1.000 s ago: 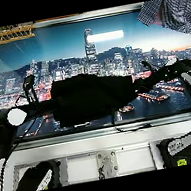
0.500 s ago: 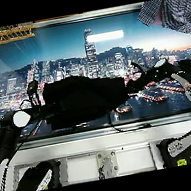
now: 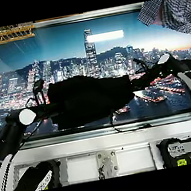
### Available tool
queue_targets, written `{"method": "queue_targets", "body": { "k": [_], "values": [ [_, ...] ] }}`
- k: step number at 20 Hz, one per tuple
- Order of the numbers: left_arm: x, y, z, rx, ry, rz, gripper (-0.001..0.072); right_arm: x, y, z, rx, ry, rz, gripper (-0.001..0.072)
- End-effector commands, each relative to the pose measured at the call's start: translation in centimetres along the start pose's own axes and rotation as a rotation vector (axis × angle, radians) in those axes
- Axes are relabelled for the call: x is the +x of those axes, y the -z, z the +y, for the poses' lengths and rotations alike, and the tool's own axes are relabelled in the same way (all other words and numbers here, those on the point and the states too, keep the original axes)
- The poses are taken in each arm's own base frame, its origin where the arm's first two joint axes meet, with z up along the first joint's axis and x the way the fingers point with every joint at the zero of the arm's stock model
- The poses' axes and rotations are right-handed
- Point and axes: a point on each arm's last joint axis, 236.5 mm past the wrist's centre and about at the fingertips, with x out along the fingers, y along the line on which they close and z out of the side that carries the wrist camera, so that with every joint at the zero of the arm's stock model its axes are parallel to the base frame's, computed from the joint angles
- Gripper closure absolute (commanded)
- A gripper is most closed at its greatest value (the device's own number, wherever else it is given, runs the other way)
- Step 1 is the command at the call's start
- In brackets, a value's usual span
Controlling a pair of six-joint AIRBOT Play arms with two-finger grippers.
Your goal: Fold the clothes and pants, and hang the long-sleeved shirts on hangers.
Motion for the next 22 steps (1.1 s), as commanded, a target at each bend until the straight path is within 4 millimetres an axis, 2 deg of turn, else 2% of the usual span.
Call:
{"method": "queue_targets", "body": {
  "k": [1,4,6,8,11,13,15,22],
  "values": [
    [3.7,0.3,-3.5,0.077,0.019,0.071,0.0703,-6.4,3.9,-1.7,0.011,0.245,0.062,0.0689],
    [8.4,-0.4,-8.7,0.166,0.062,0.095,0.0703,-11.2,5.4,1.0,0.021,0.305,0.026,0.0689],
    [11.6,0.1,-12.8,0.160,0.123,0.133,0.0703,-13.1,5.6,3.1,0.026,0.318,-0.013,0.0689],
    [14.7,0.9,-16.3,0.176,0.172,0.167,0.0703,-14.0,5.5,5.0,0.012,0.324,-0.035,0.0690],
    [18.2,2.7,-19.8,0.236,0.193,0.213,0.0703,-14.4,5.5,7.9,-0.037,0.323,-0.021,0.0689],
    [20.0,3.7,-21.3,0.265,0.200,0.241,0.0702,-14.7,4.9,9.6,-0.071,0.325,-0.040,0.0689],
    [21.5,4.9,-22.0,0.284,0.195,0.287,0.0703,-14.9,4.6,10.8,-0.088,0.325,-0.056,0.0689],
    [23.7,4.8,-23.7,0.223,0.238,0.308,0.0702,-14.3,4.5,12.1,-0.125,0.321,-0.051,0.0689]
  ]
}}
